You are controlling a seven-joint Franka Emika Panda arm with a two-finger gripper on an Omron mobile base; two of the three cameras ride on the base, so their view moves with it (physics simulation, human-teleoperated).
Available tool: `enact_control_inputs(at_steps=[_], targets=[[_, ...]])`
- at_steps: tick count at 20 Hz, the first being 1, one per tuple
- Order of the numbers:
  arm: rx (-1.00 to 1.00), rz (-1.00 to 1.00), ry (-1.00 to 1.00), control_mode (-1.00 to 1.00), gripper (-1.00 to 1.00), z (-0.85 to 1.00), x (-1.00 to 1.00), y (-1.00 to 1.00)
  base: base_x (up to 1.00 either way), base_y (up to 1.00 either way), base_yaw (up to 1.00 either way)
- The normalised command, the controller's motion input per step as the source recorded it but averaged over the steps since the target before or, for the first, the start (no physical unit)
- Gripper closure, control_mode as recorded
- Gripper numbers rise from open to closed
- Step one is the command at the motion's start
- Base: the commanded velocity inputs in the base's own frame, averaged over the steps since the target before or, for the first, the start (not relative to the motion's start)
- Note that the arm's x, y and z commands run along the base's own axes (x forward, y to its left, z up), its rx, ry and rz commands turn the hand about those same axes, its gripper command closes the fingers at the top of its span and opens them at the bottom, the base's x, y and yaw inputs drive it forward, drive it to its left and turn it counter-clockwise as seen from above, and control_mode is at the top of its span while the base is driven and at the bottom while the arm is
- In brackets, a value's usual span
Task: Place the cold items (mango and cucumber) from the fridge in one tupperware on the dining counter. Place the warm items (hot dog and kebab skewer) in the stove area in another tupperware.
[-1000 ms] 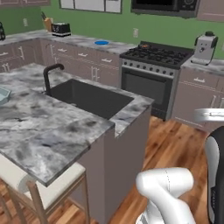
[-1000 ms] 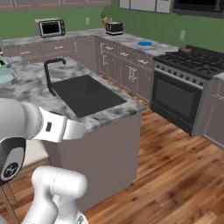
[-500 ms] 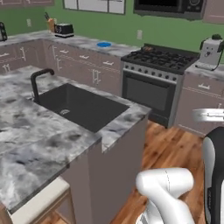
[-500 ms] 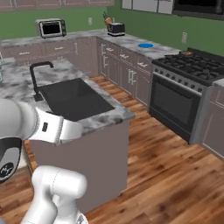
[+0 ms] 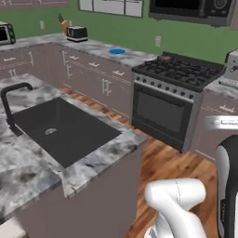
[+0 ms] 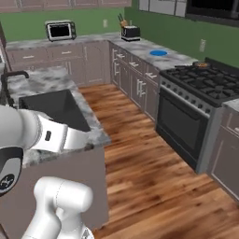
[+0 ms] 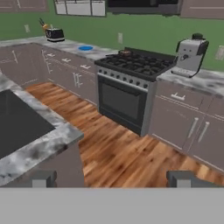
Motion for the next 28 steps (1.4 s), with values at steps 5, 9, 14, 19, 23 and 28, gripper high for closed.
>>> enact_control_inputs(at_steps=[5, 9, 14, 19, 23, 28], targets=[[0.00, 0.00, 0.00, 1.00, -1.00, 0.00, 0.00, 0.00, 0.86, -1.00, 0.26], [0.00, 0.00, 0.00, 1.00, -1.00, 0.00, 0.00, 0.00, 0.95, -1.00, 0.23], [0.00, 0.00, 0.00, 1.00, -1.00, 0.00, 0.00, 0.00, 1.00, -0.98, 0.17], [0.00, 0.00, 0.00, 1.00, -1.00, 0.00, 0.00, 0.00, 1.00, -0.75, 0.04], [0.00, 0.00, 0.00, 1.00, -1.00, 0.00, 0.00, 0.00, 1.00, -0.56, 0.00], [0.00, 0.00, 0.00, 1.00, -1.00, 0.00, 0.00, 0.00, 1.00, -0.18, 0.00]])
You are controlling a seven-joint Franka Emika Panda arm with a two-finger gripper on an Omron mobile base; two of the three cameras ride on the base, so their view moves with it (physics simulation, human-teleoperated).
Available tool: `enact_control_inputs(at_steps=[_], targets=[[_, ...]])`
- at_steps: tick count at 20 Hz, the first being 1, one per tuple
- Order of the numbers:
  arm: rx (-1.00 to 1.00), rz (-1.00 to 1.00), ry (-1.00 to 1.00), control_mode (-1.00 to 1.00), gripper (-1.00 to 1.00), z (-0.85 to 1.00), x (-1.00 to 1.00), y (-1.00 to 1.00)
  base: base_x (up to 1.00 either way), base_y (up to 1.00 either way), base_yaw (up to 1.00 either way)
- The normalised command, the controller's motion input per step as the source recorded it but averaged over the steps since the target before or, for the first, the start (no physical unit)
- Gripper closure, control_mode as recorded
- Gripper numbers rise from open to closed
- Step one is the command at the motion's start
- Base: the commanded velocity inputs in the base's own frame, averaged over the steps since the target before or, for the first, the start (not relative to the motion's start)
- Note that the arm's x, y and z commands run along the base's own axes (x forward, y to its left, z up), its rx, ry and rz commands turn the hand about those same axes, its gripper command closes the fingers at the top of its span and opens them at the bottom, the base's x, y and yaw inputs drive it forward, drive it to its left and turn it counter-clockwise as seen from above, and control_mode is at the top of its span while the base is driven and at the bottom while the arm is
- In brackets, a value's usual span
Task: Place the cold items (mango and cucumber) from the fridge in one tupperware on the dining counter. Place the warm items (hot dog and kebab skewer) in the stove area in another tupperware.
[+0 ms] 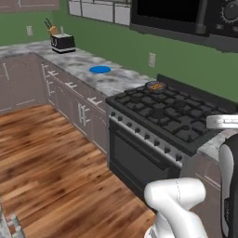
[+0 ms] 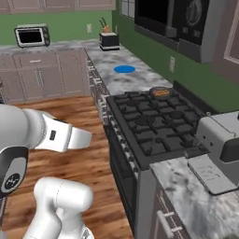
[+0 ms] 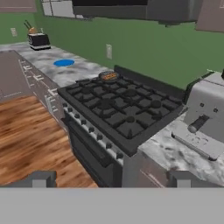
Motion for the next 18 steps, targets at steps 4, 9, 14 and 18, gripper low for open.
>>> enact_control_inputs(at_steps=[4, 9, 14, 18], targets=[[0.00, 0.00, 0.00, 1.00, -1.00, 0.00, 0.00, 0.00, 0.92, 0.00, -0.01], [0.00, 0.00, 0.00, 1.00, -1.00, 0.00, 0.00, 0.00, 0.80, 0.01, -0.06], [0.00, 0.00, 0.00, 1.00, -1.00, 0.00, 0.00, 0.00, 0.67, 0.10, -0.26], [0.00, 0.00, 0.00, 1.00, -1.00, 0.00, 0.00, 0.00, 0.52, 0.33, -0.51]])
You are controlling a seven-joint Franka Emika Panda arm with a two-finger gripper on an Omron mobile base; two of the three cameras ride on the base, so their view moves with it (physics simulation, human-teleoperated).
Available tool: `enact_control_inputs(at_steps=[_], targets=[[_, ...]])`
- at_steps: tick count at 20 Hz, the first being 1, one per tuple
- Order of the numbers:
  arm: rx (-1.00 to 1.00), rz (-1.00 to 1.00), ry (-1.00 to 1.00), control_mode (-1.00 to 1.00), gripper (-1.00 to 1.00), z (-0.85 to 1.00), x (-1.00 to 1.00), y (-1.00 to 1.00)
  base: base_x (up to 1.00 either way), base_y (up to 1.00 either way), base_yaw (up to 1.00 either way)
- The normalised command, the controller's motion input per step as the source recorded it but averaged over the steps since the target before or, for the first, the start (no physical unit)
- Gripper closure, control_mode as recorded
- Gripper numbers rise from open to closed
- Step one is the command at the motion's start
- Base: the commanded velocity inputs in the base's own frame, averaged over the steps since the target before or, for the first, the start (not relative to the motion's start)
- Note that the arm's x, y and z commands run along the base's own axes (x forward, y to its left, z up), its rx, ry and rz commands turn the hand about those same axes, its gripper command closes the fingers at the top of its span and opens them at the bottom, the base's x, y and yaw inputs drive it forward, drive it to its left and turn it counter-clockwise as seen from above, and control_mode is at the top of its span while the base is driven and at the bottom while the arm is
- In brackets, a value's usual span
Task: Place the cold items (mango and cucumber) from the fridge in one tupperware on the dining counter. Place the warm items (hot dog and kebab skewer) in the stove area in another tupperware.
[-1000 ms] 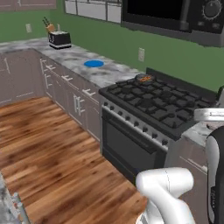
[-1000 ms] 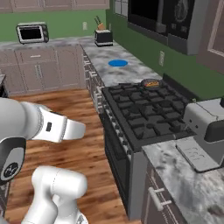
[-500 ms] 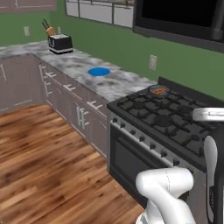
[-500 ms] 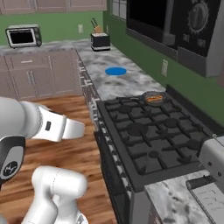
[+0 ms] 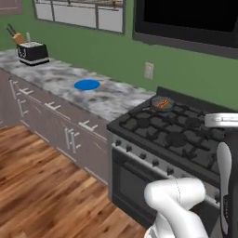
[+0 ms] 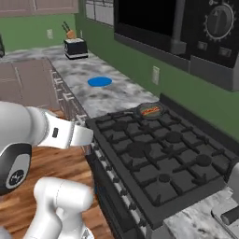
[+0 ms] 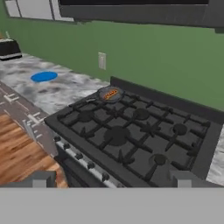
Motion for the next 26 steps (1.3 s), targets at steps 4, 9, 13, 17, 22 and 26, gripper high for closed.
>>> enact_control_inputs(at_steps=[4, 9, 13, 17, 22, 26], targets=[[0.00, 0.00, 0.00, 1.00, -1.00, 0.00, 0.00, 0.00, 0.54, 0.51, -0.73], [0.00, 0.00, 0.00, 1.00, -1.00, 0.00, 0.00, 0.00, 0.52, 0.68, -0.69], [0.00, 0.00, 0.00, 1.00, -1.00, 0.00, 0.00, 0.00, 0.38, 0.90, -0.47], [0.00, 0.00, 0.00, 1.00, -1.00, 0.00, 0.00, 0.00, 0.41, 0.93, -0.35], [0.00, 0.00, 0.00, 1.00, -1.00, 0.00, 0.00, 0.00, 0.48, 0.80, -0.18], [0.00, 0.00, 0.00, 1.00, -1.00, 0.00, 0.00, 0.00, 0.44, 0.45, -0.03]])
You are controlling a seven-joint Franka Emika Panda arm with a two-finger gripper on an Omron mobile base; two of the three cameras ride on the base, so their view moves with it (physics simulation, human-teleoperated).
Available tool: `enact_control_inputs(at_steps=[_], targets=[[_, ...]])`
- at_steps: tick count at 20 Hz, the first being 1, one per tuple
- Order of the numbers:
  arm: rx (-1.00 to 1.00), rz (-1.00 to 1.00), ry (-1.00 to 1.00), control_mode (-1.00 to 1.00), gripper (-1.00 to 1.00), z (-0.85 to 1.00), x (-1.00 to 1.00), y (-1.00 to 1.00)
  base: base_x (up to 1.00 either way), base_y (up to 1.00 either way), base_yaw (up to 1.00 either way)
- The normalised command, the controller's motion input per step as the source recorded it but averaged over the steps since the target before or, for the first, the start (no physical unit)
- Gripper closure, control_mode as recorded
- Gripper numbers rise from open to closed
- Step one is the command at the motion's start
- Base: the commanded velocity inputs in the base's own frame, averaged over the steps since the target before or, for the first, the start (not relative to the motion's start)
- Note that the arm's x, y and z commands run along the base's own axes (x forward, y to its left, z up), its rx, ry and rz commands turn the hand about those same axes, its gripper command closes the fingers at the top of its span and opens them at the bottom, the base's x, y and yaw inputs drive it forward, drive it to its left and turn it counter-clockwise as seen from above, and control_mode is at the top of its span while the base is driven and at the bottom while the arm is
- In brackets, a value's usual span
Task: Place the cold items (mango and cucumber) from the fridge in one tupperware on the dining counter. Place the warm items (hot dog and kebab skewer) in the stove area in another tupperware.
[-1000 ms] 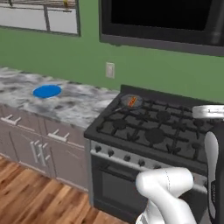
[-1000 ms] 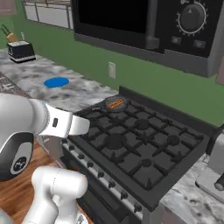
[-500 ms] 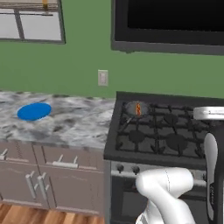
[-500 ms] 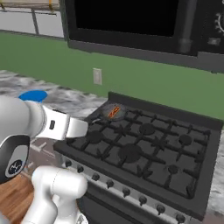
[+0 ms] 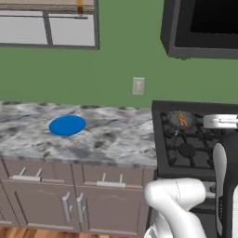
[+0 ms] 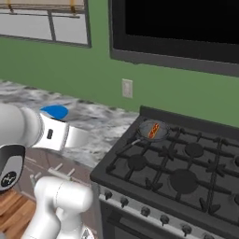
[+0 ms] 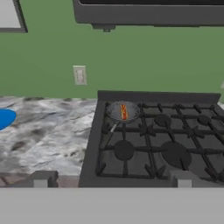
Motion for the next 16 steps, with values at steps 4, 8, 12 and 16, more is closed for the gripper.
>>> enact_control_inputs(at_steps=[4, 8, 12, 16], targets=[[0.00, 0.00, 0.00, 1.00, -1.00, 0.00, 0.00, 0.00, 0.46, 0.05, 0.00], [0.00, 0.00, 0.00, 1.00, -1.00, 0.00, 0.00, 0.00, 0.57, -0.08, -0.09], [0.00, 0.00, 0.00, 1.00, -1.00, 0.00, 0.00, 0.00, 0.72, 0.00, -0.42], [0.00, 0.00, 0.00, 1.00, -1.00, 0.00, 0.00, 0.00, 0.91, 0.00, -0.46]])
